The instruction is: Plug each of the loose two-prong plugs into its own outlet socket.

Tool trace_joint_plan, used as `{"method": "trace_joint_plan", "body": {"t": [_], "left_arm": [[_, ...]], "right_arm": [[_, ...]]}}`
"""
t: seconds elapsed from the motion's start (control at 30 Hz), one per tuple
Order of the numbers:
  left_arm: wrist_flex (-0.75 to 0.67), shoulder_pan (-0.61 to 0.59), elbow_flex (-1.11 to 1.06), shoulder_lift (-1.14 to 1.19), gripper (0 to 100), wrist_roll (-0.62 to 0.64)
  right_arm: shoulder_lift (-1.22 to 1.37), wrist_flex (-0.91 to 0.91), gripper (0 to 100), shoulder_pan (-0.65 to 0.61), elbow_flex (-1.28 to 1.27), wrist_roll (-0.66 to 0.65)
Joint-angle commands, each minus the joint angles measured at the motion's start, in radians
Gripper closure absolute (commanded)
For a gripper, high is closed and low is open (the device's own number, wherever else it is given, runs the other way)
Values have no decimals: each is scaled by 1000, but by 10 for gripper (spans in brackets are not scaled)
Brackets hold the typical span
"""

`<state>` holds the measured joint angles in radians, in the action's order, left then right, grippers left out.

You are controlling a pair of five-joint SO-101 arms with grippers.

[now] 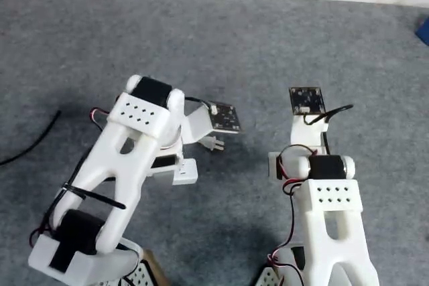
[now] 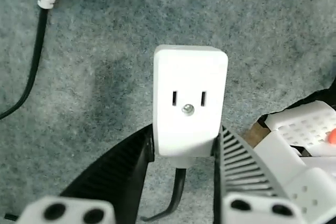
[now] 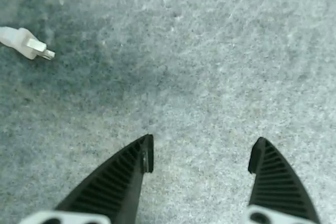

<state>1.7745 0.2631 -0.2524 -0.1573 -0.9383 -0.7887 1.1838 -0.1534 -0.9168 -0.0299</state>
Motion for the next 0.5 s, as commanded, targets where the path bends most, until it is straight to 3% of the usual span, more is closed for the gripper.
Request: {"method": "trace_joint_plan", "body": {"t": [0.0,0.17,0.47], "left_arm": [[0,-30,5,-36,784,-38],[0,-53,5,-36,623,-69],[-38,-44,-7,-24,681,-89]], "right_arm": [[-15,-12,711,-7,4,3],[-15,-12,711,-7,4,3],[-15,-12,711,-7,4,5]]}}
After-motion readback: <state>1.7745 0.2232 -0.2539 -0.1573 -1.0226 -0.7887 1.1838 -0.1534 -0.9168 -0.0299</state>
